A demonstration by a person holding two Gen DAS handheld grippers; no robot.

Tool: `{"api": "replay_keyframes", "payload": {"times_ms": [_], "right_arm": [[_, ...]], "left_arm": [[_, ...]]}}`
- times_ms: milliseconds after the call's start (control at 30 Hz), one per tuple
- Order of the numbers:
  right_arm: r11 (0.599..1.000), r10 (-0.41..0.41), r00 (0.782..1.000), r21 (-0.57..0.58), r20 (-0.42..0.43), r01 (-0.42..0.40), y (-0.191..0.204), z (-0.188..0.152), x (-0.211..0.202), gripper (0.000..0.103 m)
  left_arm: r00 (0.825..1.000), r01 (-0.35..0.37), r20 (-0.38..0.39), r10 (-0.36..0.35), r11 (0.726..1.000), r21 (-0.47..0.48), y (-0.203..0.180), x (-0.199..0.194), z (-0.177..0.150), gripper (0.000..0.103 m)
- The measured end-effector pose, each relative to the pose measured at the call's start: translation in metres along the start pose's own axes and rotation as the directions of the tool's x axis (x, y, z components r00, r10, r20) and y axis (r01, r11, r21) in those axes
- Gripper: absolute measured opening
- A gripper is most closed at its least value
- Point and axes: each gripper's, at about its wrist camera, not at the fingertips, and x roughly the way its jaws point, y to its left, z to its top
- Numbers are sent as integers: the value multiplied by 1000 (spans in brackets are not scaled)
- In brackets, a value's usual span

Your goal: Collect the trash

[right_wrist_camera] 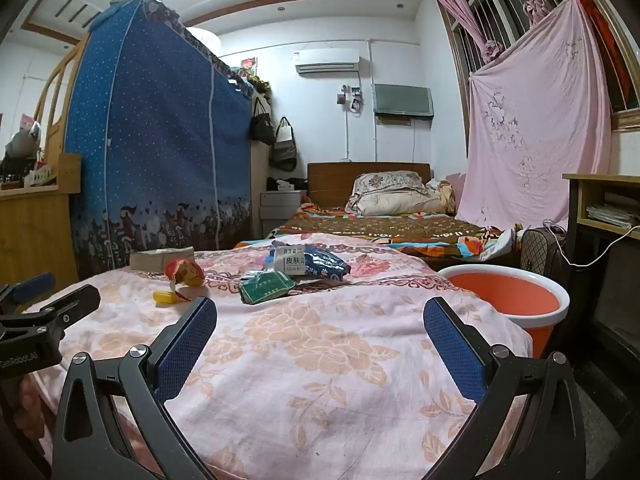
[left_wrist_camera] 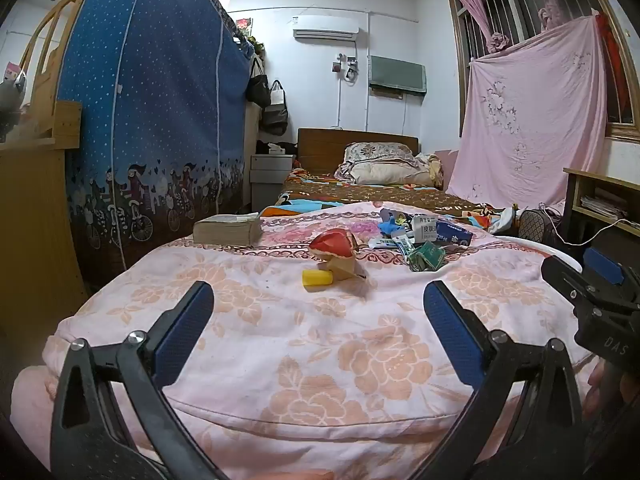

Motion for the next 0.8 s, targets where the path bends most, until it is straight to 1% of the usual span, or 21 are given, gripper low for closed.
{"api": "replay_keyframes", "payload": {"times_ms": [800], "right_arm": [[1000,0,1000,2,-1,0,-1,-1,1,103]], "left_arm": [[1000,4,-6,-4,1000,-3,1,2,-2,92]]}}
